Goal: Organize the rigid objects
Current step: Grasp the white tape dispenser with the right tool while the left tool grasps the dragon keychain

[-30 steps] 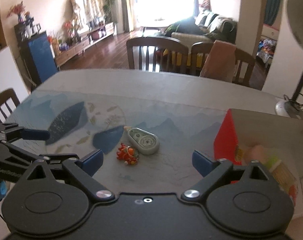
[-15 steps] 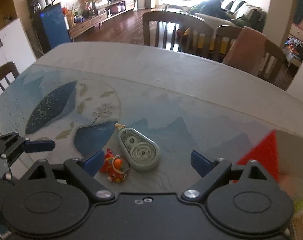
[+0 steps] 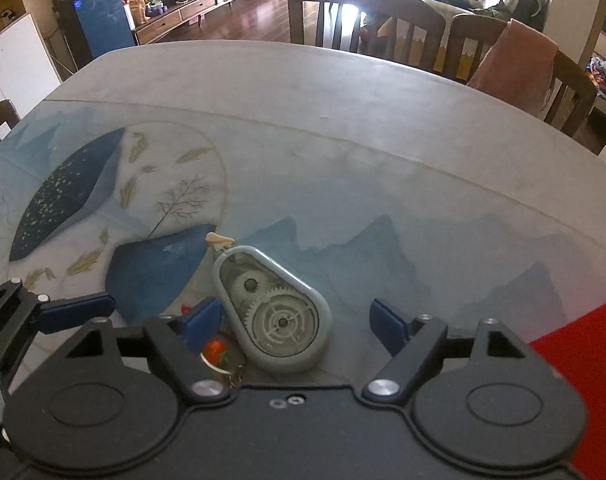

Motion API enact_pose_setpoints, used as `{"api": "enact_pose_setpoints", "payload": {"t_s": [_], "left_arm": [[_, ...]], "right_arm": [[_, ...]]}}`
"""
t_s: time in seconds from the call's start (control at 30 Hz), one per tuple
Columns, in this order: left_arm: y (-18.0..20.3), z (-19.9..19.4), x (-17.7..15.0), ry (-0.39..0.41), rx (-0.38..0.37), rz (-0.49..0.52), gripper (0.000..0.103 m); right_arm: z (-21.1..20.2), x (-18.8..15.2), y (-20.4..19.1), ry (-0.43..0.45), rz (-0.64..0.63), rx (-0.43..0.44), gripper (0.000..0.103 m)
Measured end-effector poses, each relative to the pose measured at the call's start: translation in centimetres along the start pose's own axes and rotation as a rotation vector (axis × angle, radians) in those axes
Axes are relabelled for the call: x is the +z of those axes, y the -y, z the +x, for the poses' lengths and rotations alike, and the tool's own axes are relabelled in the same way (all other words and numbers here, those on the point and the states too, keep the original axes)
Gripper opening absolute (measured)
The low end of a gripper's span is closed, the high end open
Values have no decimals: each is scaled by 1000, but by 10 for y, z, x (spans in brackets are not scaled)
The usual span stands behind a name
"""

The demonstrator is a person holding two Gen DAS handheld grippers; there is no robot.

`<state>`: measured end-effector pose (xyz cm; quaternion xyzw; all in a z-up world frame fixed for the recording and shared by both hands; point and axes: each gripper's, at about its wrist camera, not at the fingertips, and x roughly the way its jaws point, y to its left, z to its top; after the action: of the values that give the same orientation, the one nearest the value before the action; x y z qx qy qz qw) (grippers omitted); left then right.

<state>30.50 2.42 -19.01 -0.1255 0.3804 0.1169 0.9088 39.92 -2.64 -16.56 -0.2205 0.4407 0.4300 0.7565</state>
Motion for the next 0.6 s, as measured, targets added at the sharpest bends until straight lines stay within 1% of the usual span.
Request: {"api": "enact_pose_setpoints", "payload": {"t_s": [0.13,0.23,0.3,0.4,0.47,0.5,0.57,0.6], "left_arm": [[2,6,0,5,7,3,102],[4,9,0,9,2,11,102],[5,9,0,14,4,15,101],[7,12,2,14,15,27,91],[9,12,2,18,18,48,79],[10,12,3,20,17,54,76],[11,11,3,21,15,61,66],[12,11,3,20,10,64,64]], "right_arm": [[5,1,-6,7,-27,-6,78],[6,1,-9,24,-43,-14,69],[5,2,-9,35,-48,-26,56],[5,4,-2,43,-23,-28,52],[5,4,2,48,-11,-48,48],[4,4,3,50,-5,-54,49],[3,4,8,52,21,-65,48],[3,3,10,52,32,-72,48]]}}
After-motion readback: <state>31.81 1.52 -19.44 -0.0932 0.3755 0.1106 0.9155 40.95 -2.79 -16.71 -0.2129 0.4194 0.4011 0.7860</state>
